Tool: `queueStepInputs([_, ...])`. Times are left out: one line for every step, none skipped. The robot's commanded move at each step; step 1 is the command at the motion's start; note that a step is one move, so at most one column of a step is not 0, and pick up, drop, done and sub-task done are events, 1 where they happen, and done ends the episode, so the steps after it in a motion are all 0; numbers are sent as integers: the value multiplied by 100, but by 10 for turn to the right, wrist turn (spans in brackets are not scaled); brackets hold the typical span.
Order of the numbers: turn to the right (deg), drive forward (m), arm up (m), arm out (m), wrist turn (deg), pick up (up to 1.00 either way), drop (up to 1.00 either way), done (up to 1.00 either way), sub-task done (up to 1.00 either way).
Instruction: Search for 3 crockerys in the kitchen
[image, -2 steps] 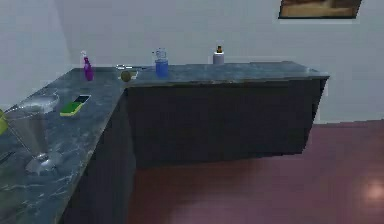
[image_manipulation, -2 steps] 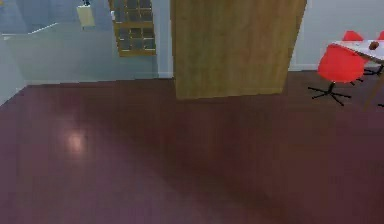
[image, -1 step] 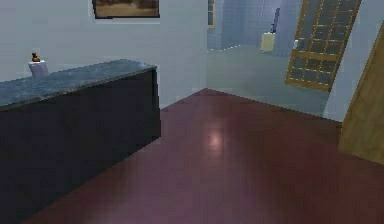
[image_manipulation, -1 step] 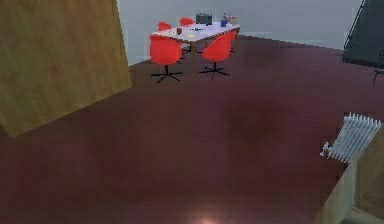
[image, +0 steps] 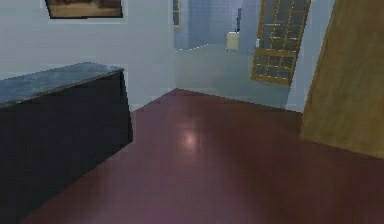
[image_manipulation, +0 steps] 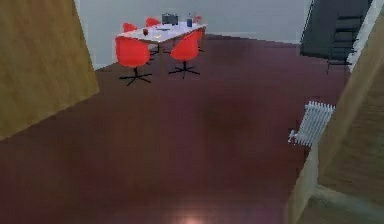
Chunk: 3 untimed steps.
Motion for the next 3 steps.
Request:
queueStepInputs([0, 30, 0, 0, 0, 0, 0, 0, 0])
queueStepInputs([-450, 0, 0, 0, 0, 0, 0, 0, 0])
queueStepInputs([-240, 0, 0, 0, 0, 0, 0, 0, 0])
